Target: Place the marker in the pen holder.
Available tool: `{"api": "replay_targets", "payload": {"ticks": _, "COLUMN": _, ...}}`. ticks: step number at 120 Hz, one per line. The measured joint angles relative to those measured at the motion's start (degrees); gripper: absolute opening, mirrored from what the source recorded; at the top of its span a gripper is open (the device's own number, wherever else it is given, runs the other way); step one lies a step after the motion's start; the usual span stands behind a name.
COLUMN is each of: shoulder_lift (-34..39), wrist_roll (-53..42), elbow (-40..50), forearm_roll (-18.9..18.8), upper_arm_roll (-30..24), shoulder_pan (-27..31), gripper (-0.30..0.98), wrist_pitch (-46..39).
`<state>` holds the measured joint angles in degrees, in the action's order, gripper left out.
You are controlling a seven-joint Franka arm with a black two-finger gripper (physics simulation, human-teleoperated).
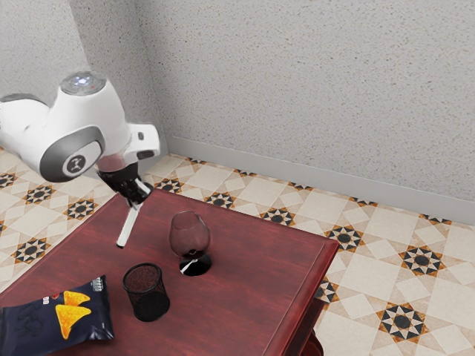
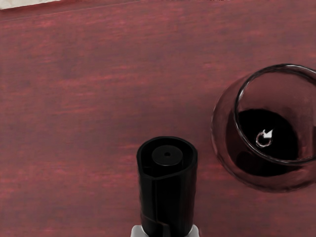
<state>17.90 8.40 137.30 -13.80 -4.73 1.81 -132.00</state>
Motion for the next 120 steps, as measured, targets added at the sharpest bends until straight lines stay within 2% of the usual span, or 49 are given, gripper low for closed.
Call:
{"api": "replay_targets", "payload": {"ticks": 17, "shoulder_lift": -2.02, "wrist_roll": 3.18, "elbow": 1.15, "forearm_roll": -2.80, "upper_arm_roll": 0.00, "shoulder_pan": -0.23, "gripper": -0.10, "wrist_pitch": -5.88}}
{"api": "replay_targets", "payload": {"ticks": 44, "shoulder_lift": -1.59, "wrist_roll": 7.74, "elbow": 4.24, "forearm_roll": -4.04, "upper_arm_roll": -0.03, "shoulder_pan": -2.00, "gripper": -0.10, "wrist_pitch": -11.21}}
{"api": "replay_targets", "payload": {"ticks": 88, "shoulder_lift": 6.23, "wrist_roll": 12.45, "elbow": 9.57, "forearm_roll": -4.02, "upper_arm_roll": -0.30, "shoulder_pan": -3.41, "gripper": -0.10, "wrist_pitch": -12.90}}
{"api": "replay_targets", "payload": {"ticks": 120, "shoulder_lift": 7.36, "wrist_roll": 14.52, "elbow": 13.26, "forearm_roll": -3.53, "upper_arm_roll": -3.02, "shoulder_pan": -5.31, "gripper": -0.10, "wrist_pitch": -12.89}}
